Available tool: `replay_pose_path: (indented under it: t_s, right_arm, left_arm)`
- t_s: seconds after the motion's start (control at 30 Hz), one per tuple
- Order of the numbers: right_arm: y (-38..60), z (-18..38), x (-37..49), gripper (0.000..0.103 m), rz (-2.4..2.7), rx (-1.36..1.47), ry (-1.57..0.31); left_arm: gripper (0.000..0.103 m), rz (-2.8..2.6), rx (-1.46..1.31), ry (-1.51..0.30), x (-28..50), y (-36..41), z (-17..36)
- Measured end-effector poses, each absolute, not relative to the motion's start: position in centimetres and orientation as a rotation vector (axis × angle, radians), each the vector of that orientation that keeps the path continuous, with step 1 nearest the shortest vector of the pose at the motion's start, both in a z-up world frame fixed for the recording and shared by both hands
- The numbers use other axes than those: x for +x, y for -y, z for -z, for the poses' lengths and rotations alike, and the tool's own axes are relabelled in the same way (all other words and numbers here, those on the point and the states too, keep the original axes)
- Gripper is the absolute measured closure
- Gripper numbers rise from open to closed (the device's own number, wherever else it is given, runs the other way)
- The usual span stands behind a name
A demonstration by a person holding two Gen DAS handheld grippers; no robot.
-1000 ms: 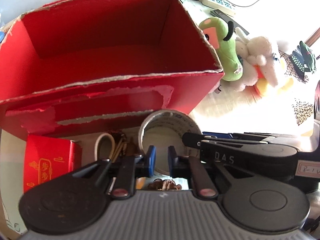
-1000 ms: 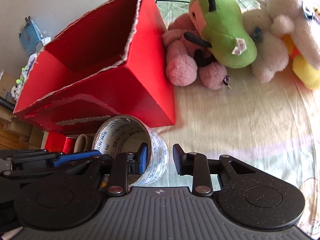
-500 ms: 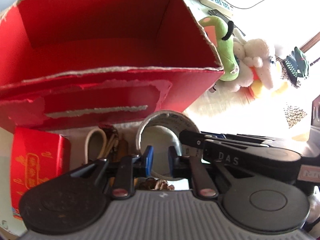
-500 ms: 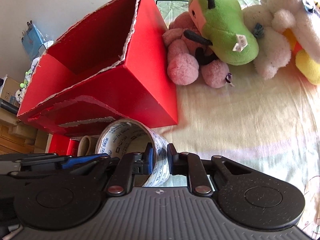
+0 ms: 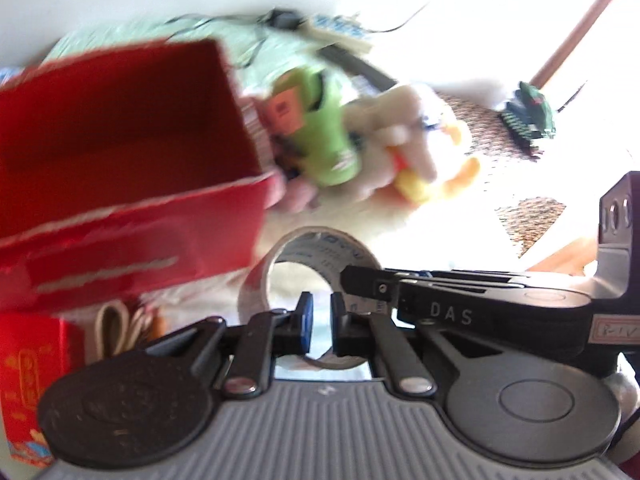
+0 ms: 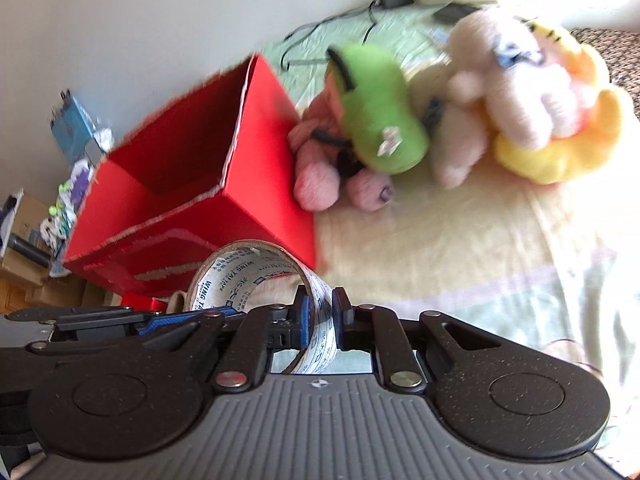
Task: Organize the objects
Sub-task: 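Lift the clear packing-tape roll held in the right gripper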
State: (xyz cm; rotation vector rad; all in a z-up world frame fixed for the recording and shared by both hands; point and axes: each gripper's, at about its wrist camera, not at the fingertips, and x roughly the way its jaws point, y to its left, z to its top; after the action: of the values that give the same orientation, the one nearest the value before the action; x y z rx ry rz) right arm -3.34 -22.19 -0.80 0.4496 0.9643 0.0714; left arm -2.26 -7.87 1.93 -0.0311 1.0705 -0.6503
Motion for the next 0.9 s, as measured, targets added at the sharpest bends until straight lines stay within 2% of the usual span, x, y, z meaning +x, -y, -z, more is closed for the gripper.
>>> replay_pose_path:
  t_s: [0.2,0.3,0.37,0.4,0.43,0.5,0.53,0.6,0.63,0.67,0.7,0.77,0.83,0.87,0.9]
  right_arm:
    - [23.6,-2.2,-5.1,0.091,-0.068,0.415,-0.799]
    - [23.9,-1.8,-5.2,0.092,-0.042,0.389,-0.787]
    - [24.8,-0.7,-4.9,0.092,-0.039,0.438,-0.805]
    - [25.0,-0.5,-4.9,0.092,-0.04,0.448,-0.807]
    - [25.3,-0.4,-5.2,0.092,-0.043,0.451,-0.801]
    - [25.6,-0.4,-5.4,0.092,-0.043,0.442,-0.787]
    - [25.8,-0.5,-5.5,0.092,-0.04,0.436,-0.779]
    - [25.8,-0.8,-5.7,0.092,-0.047,0.434,-0.768]
    - [25.7,-0.8,-5.8,0.092,-0.053,0.435,-0.77]
    - [25.7,-0.9,-5.8,0.092,-0.058,0.435,-0.771]
    - [25.6,-1.0,-5.8,0.092,-0.065,0.433,-0.771]
    - [25.6,-1.1,-5.9,0.093,-0.08,0.433,-0.767]
    - [25.5,-1.5,-6.1,0.093,-0.096,0.43,-0.755]
    - [25.5,-1.8,-6.2,0.092,-0.101,0.424,-0.745]
    - [25.3,-2.2,-6.3,0.092,-0.098,0.407,-0.732]
  left_arm:
    - [0.103,0.702,-0.001,-0.969,-3.4,10.6,-4.1]
    - [0.103,0.704,0.027,-0.908,-4.2,10.9,-5.0]
    - [0.092,0.688,0.048,-0.863,-5.0,10.7,-5.7]
    - [0.069,0.669,0.063,-0.844,-5.3,10.7,-5.9]
    - [0.033,0.642,0.08,-0.829,-5.5,10.5,-6.0]
    - [0.011,0.582,0.075,-0.783,-5.7,9.7,-5.9]
    - [0.009,0.567,0.066,-0.772,-5.8,9.3,-5.9]
    - [0.013,0.561,0.071,-0.791,-5.5,9.4,-5.5]
    - [0.02,0.564,0.08,-0.803,-5.6,9.7,-5.2]
    - [0.024,0.572,0.08,-0.824,-5.5,10.0,-4.9]
    - [0.033,0.582,0.069,-0.844,-5.3,10.2,-4.7]
    - [0.041,0.592,0.037,-0.889,-4.7,10.4,-4.1]
    - [0.06,0.604,0.002,-0.935,-4.3,10.3,-3.5]
    - [0.063,0.606,-0.005,-0.947,-4.2,10.4,-3.4]
    - [0.072,0.604,-0.003,-0.944,-4.2,10.3,-3.4]
